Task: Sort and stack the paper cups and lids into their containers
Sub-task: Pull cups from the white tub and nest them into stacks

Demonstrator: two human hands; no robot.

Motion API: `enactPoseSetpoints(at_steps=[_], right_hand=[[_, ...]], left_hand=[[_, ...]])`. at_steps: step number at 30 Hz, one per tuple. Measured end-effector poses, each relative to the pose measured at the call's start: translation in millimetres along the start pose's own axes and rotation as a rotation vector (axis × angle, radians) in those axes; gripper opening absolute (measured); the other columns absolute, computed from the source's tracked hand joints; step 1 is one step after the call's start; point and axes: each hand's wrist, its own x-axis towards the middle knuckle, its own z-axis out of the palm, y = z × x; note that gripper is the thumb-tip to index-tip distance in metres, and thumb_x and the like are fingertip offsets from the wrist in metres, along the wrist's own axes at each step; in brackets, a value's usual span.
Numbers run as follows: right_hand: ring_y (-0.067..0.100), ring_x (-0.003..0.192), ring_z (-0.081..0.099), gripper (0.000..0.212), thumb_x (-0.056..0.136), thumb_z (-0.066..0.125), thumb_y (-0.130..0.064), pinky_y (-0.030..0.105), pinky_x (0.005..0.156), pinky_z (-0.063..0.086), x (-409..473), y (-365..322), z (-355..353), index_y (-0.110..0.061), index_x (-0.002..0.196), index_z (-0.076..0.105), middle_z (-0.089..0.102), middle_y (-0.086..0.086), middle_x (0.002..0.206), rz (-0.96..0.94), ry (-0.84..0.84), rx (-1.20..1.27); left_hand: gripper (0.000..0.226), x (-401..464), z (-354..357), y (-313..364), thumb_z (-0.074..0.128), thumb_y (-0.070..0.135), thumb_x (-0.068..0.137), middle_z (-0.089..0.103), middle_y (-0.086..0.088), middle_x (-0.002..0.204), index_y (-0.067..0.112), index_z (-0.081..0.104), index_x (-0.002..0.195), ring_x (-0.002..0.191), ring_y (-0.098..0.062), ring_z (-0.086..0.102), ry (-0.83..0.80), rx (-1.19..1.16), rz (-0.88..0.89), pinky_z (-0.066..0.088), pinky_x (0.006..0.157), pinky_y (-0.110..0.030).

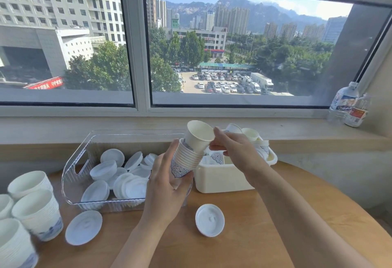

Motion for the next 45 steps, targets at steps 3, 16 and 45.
enactPoseSetpoints(at_steps=[3,16,45], right_hand=[[0.002,0.098,0.072,0.033,0.104,0.055,-0.049,0.020,0.081,0.046,-5.0,2.0,1.3,-0.027,0.109,0.078,0.079,-0.010,0.104,-0.015,-0.017,-0.057],[-0.007,0.114,0.066,0.034,0.100,0.068,-0.034,0.025,0.100,0.053,-9.4,35.2,14.4,-0.036,0.133,0.064,0.071,-0.020,0.122,-0.209,-0.046,-0.196],[-0.006,0.072,0.062,0.013,0.091,0.080,-0.020,0.009,0.070,0.040,18.4,71.6,-7.8,-0.032,0.088,0.080,0.075,-0.013,0.083,-0.173,0.297,-0.188]], left_hand=[[0.086,-3.7,-0.6,5.0,0.080,0.024,0.090,0.051,0.014,0.131,0.050,0.032,0.156,0.123,0.004,0.049,-0.009,-0.006,0.021,0.037,0.092,-0.002],[0.096,-7.2,6.0,-3.7,0.081,0.026,0.089,0.048,0.012,0.123,0.058,0.022,0.157,0.108,0.001,0.053,-0.052,0.107,0.072,0.043,0.079,-0.008],[0.090,-3.9,12.2,-31.1,0.078,0.027,0.091,0.050,0.014,0.135,0.064,0.024,0.152,0.119,0.022,0.041,-0.035,0.093,-0.005,0.037,0.085,0.004]])
